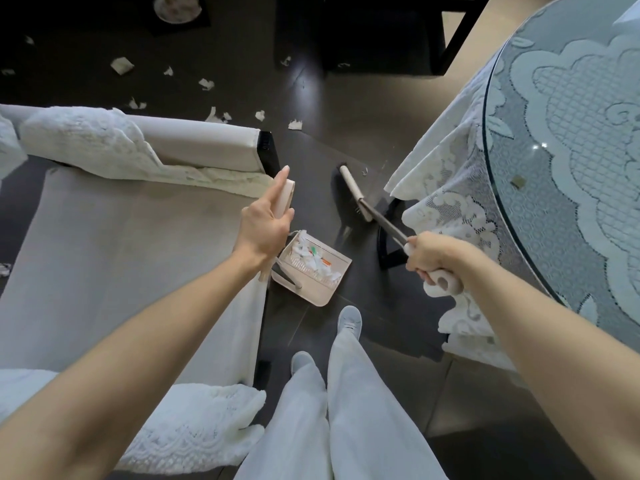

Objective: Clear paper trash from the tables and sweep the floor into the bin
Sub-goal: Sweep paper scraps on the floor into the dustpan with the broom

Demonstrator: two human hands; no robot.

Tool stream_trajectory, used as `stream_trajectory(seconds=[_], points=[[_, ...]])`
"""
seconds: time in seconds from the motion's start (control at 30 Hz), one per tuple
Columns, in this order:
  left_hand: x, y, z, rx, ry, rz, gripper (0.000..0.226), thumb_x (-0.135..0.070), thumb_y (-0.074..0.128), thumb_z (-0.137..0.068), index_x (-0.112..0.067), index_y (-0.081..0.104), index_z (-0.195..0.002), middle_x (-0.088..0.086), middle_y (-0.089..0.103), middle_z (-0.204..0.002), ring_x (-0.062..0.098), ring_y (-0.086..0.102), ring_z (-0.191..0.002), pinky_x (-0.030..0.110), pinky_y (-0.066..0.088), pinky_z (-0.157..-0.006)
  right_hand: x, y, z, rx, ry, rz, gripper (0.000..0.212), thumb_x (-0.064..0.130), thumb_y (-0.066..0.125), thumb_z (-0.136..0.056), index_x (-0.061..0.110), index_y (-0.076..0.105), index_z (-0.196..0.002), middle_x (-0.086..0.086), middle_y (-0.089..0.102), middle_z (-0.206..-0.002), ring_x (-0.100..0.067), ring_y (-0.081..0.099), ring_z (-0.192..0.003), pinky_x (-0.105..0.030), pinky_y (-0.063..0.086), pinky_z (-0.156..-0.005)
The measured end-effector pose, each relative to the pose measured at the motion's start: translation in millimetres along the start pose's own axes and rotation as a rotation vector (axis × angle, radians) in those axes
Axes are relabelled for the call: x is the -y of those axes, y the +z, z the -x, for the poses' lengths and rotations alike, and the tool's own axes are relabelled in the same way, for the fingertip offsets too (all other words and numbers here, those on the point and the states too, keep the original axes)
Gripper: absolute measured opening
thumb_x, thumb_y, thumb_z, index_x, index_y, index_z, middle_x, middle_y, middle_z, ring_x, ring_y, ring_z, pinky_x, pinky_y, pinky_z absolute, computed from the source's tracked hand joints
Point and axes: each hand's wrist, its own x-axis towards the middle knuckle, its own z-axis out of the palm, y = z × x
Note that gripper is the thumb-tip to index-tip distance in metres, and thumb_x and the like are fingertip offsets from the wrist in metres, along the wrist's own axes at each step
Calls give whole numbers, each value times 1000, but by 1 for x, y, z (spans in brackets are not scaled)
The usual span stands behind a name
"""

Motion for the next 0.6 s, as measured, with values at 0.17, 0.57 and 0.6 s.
stream_trajectory(seconds=[0.17, 0.57, 0.6], points=[[-8, 6, -11, -19, -21, -3, 64, -9, 58, -88, -35, 38, -144, -3, 57, -133, 16, 56, -117, 16, 36, -101, -7, 16, 17, 162, -27, -298, 35, 2, 48, -92, 2, 50, -127, -8, 48, -63, -16, 44, -51, -26, 40, -49], [-8, 0, 52, -74, -84, 30, 68, -10, 57, -92, -41, 30, -146, -18, 48, -121, 21, 61, -108, 39, 50, -98, 3, 4, 63, 132, -17, -590, 24, -4, 45, -93, 11, 53, -110, -5, 43, -63, -7, 39, -35, -15, 34, -34], [-6, -3, 58, -85, -91, 37, 69, -10, 57, -92, -42, 29, -146, -17, 47, -122, 23, 62, -107, 43, 52, -93, 5, 5, 63, 124, -18, -617, 29, -4, 44, -94, 8, 52, -119, -4, 43, -63, -7, 39, -36, -15, 34, -35]])
